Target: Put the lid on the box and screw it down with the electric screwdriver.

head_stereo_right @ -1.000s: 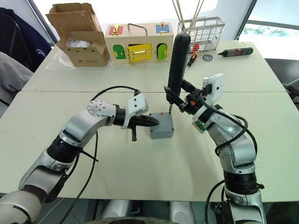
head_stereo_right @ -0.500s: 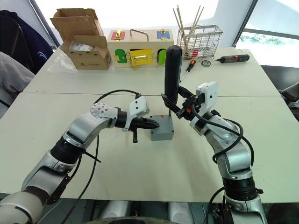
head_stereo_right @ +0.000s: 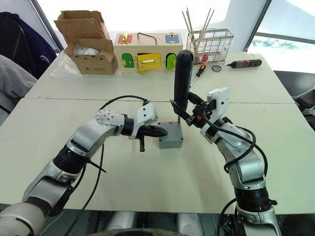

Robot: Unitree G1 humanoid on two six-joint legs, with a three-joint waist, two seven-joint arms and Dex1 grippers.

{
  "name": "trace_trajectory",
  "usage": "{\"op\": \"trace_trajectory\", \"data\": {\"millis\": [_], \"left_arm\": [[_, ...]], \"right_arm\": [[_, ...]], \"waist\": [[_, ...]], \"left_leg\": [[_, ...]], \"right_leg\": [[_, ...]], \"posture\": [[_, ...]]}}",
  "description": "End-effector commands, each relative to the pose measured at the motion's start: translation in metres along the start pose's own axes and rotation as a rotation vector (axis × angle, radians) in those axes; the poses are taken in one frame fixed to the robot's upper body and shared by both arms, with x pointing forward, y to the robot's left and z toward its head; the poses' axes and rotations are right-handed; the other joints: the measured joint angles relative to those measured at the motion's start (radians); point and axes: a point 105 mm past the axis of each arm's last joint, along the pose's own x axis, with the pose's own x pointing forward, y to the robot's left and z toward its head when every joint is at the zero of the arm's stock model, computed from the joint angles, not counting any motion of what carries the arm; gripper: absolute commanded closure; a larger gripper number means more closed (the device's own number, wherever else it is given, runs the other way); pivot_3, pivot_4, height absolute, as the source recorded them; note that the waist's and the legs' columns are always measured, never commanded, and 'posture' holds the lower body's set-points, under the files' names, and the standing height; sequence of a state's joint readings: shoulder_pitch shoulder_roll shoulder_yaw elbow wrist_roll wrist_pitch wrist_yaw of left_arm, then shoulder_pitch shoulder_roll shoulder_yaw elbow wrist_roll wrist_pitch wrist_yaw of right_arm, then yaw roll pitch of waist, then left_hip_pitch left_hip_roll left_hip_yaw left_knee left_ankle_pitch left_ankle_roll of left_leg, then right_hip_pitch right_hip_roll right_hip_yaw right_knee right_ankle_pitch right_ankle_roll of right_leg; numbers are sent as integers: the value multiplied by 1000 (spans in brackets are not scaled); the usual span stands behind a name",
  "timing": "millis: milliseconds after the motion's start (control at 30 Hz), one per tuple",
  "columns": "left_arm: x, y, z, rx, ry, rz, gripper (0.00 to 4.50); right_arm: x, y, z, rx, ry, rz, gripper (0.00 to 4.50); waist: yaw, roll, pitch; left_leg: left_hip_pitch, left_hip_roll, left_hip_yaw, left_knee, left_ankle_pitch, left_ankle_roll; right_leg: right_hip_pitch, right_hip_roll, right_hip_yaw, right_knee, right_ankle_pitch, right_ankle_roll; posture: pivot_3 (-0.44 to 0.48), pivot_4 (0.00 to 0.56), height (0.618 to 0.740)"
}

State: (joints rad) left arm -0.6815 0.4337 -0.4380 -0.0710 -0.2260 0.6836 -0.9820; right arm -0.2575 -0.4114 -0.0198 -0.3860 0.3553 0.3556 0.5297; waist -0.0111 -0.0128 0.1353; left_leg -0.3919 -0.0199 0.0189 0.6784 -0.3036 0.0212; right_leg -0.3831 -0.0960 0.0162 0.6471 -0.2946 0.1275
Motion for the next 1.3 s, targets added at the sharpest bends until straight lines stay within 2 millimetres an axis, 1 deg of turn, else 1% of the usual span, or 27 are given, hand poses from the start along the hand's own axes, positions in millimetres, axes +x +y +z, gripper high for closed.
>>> {"op": "trace_trajectory", "data": {"millis": [33,867,967,1067,1300], "left_arm": [[2,-3,-21,-40,78,-3,4500],[2,-4,-23,-39,87,1,4500],[2,-3,-24,-40,88,2,4500],[2,-3,-24,-41,88,5,4500],[2,-2,-23,-40,88,10,4500]], "right_arm": [[-3,6,-31,77,109,23,2585],[-11,12,-52,102,179,30,2585],[-11,12,-55,97,192,29,2585],[-13,10,-61,92,223,22,2585],[-12,7,-67,109,247,0,2585]], "waist": [[0,0,0],[0,0,-6],[0,0,-7],[0,0,-7],[0,-3,-13]], "left_leg": [[0,0,0,0,0,0],[1,0,-1,-1,-1,1],[1,0,-2,-2,-1,1],[4,1,-4,-4,-1,1],[8,0,-4,-12,0,-1]], "right_leg": [[0,0,0,0,0,0],[3,-2,0,-4,-1,-1],[4,-3,0,-6,-1,-1],[10,-2,0,-15,-1,-1],[12,-6,0,-18,-1,-1]], "posture": [[0,150,740],[0,150,740],[0,150,740],[0,150,740],[0,150,740]]}}
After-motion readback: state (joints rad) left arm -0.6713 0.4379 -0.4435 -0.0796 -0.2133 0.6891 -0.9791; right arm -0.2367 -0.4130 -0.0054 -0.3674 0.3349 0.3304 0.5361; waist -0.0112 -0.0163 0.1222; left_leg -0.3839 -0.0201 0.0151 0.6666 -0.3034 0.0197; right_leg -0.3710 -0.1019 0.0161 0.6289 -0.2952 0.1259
